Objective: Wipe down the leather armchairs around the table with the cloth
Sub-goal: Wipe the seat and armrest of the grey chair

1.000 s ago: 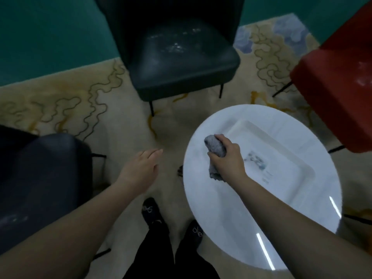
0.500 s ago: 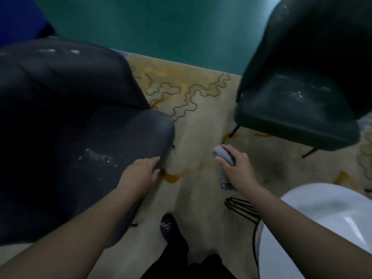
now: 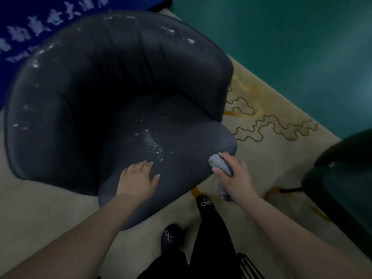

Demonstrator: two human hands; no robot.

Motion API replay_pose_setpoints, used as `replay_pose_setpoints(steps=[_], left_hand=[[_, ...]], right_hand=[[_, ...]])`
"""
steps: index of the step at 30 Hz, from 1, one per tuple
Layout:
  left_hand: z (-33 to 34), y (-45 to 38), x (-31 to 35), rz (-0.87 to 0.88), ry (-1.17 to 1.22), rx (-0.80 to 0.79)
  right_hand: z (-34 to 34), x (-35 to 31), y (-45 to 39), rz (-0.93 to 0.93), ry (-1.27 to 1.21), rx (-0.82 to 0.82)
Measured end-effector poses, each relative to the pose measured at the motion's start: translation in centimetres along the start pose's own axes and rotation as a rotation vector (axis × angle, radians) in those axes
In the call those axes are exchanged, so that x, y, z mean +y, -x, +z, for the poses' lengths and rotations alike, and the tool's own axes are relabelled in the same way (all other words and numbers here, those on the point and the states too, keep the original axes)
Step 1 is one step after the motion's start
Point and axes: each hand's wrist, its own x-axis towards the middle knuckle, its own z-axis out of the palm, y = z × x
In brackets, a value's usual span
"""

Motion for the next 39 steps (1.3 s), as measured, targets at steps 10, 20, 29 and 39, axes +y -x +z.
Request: replay_pose_setpoints(steps=[10, 20, 29, 39], left_hand=[[3.0, -2.0, -0.6, -0.383, 0.173, 0.011], [12.7, -7.2, -5.4, -0.484, 0.292, 0.0], [19.6, -9.9, -7.9, -0.571, 0.409, 0.184], [20.3, -10.7, -7.8, -0.596, 0.446, 0.199]], right_hand=[[2.3, -1.9, -11.0, -0.192, 0.199, -0.354], [14.9, 2.6, -18.4, -0.201, 0.125, -0.489], [22.5, 7.4, -23.6, -0.426, 0.574, -0.117], [26.2, 7.5, -22.7, -0.619, 0.544, -0.179]])
